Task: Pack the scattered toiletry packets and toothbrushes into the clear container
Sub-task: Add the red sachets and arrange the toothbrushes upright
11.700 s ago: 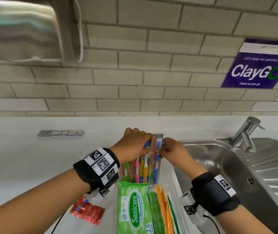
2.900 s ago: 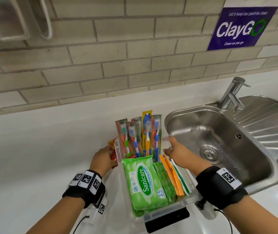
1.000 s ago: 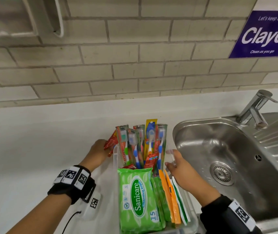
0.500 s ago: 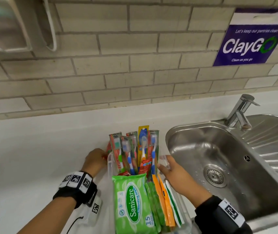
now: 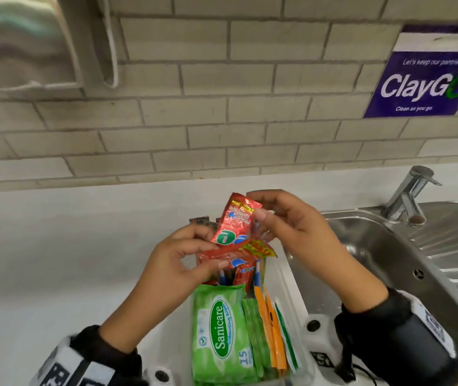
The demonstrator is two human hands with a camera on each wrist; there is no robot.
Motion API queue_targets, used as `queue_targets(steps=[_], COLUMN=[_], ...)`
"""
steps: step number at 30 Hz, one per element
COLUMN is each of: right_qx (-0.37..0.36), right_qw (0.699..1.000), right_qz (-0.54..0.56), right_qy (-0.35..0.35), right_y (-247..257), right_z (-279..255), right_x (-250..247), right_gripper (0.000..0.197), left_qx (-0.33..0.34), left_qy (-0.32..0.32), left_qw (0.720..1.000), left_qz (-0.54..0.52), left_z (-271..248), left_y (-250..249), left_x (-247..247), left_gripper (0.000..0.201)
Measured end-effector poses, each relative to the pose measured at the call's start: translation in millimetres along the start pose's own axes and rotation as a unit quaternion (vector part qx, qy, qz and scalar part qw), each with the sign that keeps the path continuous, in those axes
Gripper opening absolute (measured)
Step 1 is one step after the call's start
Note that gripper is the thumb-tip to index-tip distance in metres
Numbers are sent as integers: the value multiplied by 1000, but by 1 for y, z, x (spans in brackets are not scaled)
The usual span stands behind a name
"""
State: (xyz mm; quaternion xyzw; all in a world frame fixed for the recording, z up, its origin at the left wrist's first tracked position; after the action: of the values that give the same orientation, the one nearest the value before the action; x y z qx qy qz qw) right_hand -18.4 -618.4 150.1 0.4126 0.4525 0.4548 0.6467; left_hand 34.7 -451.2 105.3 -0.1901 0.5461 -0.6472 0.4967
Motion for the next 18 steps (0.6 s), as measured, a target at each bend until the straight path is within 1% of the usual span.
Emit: queue_targets(steps=[2,5,6,8,10,12,13,15,16,18], right_qx=[12,16,14,21,44,66,75,83,78,36], right_qw=[999,998,997,996,994,992,989,975,961,920], right_qz=[45,41,39,21,-17,-73,-109,-205,-267,-390], right_qy=[-5,-51,-63,-86,-98,-85,-71,-34,-13,12], right_y=[0,-7,-9,-19,-36,-58,-70,-92,-101,-114], right_z=[4,6,6,4,1,-4,-6,-10,-12,-16], right_x=[4,-5,-10,-21,-28,-27,-24,-17,-12,-4], right_gripper=[25,29,30,31,31,34,34,24,19,17], left_qx=[13,19,17,7,-1,-20,-27,-27,-28,-32], left_qy=[29,57,58,26,-26,-49,-45,-17,4,51], left_qw=[999,998,998,1000,1000,998,996,989,985,971], left_qz=[5,13,14,12,14,46,76,143,171,232], left_z=[2,5,7,11,15,19,20,24,26,28], left_y=[-3,-4,-3,3,13,20,22,21,20,18], left_x=[15,28,29,21,7,-4,-7,-5,-1,11], left_gripper=[18,14,13,14,27,40,39,35,32,28])
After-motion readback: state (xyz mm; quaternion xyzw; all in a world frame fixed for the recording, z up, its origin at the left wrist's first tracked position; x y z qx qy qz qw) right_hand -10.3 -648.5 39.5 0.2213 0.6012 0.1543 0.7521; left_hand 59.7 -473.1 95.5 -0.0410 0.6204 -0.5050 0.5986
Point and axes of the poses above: each hand's wrist, its own z-axis towards the middle knuckle, its own x-axis out of the palm, y = z × x, the point moved 6 cm from there along z, towards the middle knuckle, and after that the axes turned 1 degree about z, right-handed, at the moved point
